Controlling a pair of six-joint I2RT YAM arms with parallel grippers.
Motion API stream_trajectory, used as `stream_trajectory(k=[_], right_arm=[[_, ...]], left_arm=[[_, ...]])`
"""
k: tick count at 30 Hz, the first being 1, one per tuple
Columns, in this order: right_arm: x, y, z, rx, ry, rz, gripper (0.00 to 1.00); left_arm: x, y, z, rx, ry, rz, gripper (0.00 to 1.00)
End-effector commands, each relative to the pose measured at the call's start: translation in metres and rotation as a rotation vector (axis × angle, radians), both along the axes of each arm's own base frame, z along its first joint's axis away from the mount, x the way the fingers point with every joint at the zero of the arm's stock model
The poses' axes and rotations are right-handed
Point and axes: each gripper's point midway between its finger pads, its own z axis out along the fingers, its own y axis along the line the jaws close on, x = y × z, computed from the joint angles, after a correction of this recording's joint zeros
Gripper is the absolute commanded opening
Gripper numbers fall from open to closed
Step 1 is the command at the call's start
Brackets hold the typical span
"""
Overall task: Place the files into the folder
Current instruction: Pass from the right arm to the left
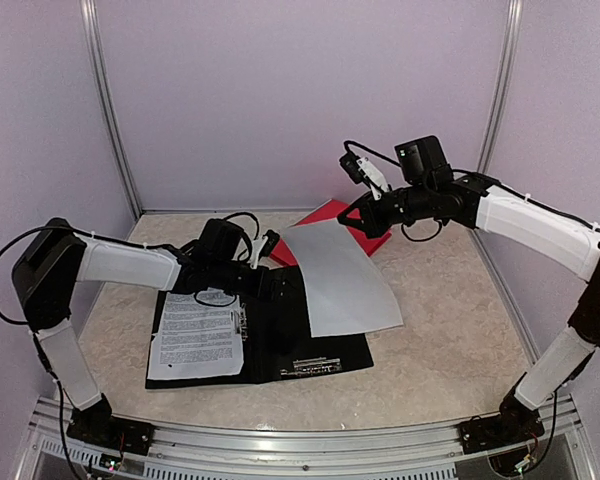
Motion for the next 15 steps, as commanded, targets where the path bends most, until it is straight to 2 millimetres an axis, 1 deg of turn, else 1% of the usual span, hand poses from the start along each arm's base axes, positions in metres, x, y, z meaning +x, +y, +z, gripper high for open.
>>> stream_trajectory(k=[1,4,7,11,12,15], right_arm=[[-0.024,-0.007,0.041,0.024,-0.037,0.023,0.0],[-0.032,-0.013,0.055,0.036,-0.053,0.024,0.0],[-0.042,-0.016,0.062,0.048,-0.045,0.043,0.0],[-0.052,-0.017,0.068,0.072,-0.031,0.067,0.0],[-0.054,-0.018,0.068,0.075,-0.03,0.071,0.0],[-0.059,-0.019,0.07,0.077,-0.026,0.079,0.0]], left_arm=[[0.017,0.011,0.038,-0.056,-0.234,-0.037,0.99],[0.027,0.021,0.05,-0.092,-0.319,-0.033,0.99],[0.03,0.023,0.059,-0.127,-0.418,-0.066,0.99],[0.034,0.013,0.076,-0.177,-0.492,-0.135,0.99],[0.035,0.01,0.077,-0.185,-0.505,-0.155,0.99],[0.033,0.001,0.091,-0.254,-0.521,-0.234,0.96]])
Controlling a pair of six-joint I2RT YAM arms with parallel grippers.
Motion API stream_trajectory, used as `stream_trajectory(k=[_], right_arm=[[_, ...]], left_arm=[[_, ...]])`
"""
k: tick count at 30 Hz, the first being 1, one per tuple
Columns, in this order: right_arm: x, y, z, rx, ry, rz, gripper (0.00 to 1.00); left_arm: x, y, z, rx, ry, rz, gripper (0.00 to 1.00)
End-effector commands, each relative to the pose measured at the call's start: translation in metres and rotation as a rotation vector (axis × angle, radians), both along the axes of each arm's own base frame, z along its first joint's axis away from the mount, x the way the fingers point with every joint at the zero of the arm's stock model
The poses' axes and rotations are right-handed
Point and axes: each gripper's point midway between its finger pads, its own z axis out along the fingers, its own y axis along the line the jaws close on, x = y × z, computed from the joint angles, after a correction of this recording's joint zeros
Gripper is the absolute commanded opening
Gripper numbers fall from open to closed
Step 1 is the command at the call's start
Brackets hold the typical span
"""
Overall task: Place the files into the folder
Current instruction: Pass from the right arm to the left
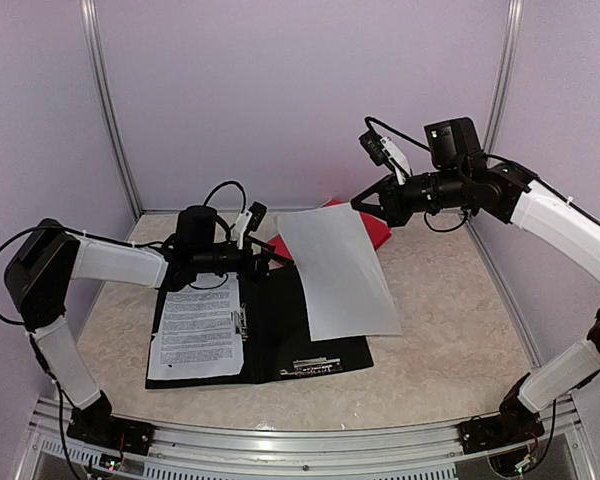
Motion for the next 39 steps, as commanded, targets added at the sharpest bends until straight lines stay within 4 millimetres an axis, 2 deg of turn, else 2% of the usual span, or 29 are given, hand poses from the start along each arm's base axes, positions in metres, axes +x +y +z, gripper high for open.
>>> stream_trajectory(k=[1,6,11,17,23,30,35,39], right_arm=[[-0.017,-0.002,0.006,0.008,0.023,0.034,0.0],[-0.018,-0.004,0.007,0.003,0.016,0.037,0.0],[-0.016,-0.003,0.003,-0.01,0.023,0.033,0.0],[-0.016,-0.005,0.008,-0.009,0.014,0.027,0.0],[-0.014,-0.009,0.016,-0.015,-0.001,0.001,0.0],[-0.013,-0.01,0.021,-0.012,-0.012,-0.006,0.0],[-0.01,-0.012,0.018,-0.023,-0.01,-0.022,0.0],[-0.008,-0.012,0.017,-0.025,-0.01,-0.028,0.0]], left_arm=[[0.0,-0.019,0.034,-0.093,-0.118,-0.161,0.94],[0.005,-0.023,0.048,-0.16,-0.115,-0.246,0.89],[0.01,-0.03,0.045,-0.169,-0.111,-0.305,0.8],[0.023,-0.035,0.04,-0.169,-0.094,-0.296,0.85],[0.032,-0.034,0.028,-0.172,-0.072,-0.29,0.86],[0.026,-0.041,0.028,-0.194,-0.065,-0.37,0.85],[0.014,-0.05,0.033,-0.214,-0.07,-0.452,0.74],[0.007,-0.057,0.033,-0.219,-0.067,-0.482,0.54]])
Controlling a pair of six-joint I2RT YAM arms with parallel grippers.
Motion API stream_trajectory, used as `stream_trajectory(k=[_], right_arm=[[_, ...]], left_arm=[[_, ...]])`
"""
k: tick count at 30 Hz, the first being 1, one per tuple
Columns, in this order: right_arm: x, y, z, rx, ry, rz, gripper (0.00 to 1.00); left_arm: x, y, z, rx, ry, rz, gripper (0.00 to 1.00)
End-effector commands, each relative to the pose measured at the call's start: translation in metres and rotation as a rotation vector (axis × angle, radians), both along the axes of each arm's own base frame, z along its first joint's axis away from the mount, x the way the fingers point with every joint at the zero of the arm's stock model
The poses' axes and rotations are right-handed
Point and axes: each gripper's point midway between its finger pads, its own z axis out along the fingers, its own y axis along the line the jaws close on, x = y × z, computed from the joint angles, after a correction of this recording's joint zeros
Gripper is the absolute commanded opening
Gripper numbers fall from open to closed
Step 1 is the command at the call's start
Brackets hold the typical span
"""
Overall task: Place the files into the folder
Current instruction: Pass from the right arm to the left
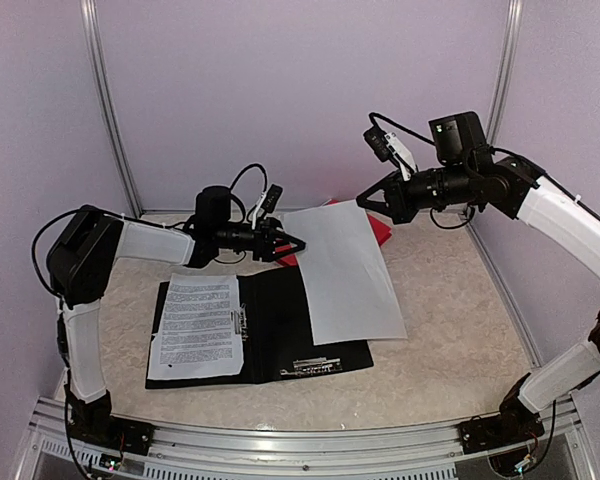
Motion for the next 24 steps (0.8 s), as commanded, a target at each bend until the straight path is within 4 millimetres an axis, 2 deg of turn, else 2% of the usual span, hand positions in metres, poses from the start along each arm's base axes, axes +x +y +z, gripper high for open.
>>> stream_trajectory(k=[1,7,14,24], right_arm=[[-0.002,-0.005,0.007,-0.008,-0.014,-0.014,0.0],[0.007,-0.01,0.0,-0.029,-0.009,-0.05,0.0],[0.031,-0.024,-0.026,-0.113,0.014,-0.174,0.0],[0.052,-0.029,-0.073,-0.209,0.054,-0.252,0.0]], left_arm=[[-0.01,-0.01,0.001,-0.016,-0.006,-0.072,0.51],[-0.013,-0.008,0.001,0.005,0.035,-0.071,0.22],[-0.01,0.004,0.003,0.06,0.095,-0.025,0.0],[-0.012,0.022,-0.007,0.188,0.175,0.095,0.0]])
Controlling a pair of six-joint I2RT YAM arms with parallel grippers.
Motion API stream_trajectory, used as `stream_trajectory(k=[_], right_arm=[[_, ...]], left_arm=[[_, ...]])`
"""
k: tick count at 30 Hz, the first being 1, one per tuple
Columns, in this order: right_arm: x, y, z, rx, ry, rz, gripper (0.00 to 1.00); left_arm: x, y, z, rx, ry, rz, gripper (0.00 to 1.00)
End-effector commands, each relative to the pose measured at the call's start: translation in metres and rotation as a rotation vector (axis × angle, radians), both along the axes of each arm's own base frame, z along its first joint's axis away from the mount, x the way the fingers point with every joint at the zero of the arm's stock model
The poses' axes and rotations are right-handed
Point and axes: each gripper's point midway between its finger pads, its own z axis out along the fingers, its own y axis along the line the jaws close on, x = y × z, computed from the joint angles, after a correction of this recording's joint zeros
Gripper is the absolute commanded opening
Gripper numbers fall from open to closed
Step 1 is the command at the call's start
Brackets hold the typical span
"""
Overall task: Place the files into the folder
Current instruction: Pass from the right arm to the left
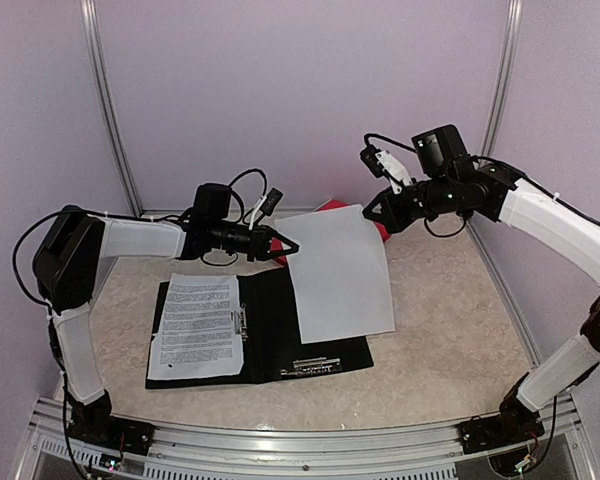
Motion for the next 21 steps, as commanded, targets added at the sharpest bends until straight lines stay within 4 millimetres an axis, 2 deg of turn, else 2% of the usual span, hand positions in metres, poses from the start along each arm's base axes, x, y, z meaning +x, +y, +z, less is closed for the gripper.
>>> stream_trajectory(k=[1,6,13,19,21], right_arm=[[0.016,-0.007,-0.03,-0.07,0.027,-0.074,0.0],[0.026,-0.004,-0.049,-0.098,0.039,-0.089,0.06],[0.034,0.004,-0.066,-0.107,0.062,-0.081,0.06],[0.035,-0.009,-0.064,-0.132,0.043,-0.136,0.23],[0.033,-0.012,-0.063,-0.137,0.039,-0.144,0.26]], left_arm=[[-0.001,0.015,0.002,0.09,0.028,0.072,0.0],[-0.002,0.028,-0.003,0.18,0.098,0.11,0.0],[-0.004,0.037,-0.009,0.235,0.17,0.136,0.0],[-0.008,0.042,-0.014,0.295,0.236,0.109,0.0],[-0.01,0.044,-0.014,0.306,0.238,0.091,0.0]])
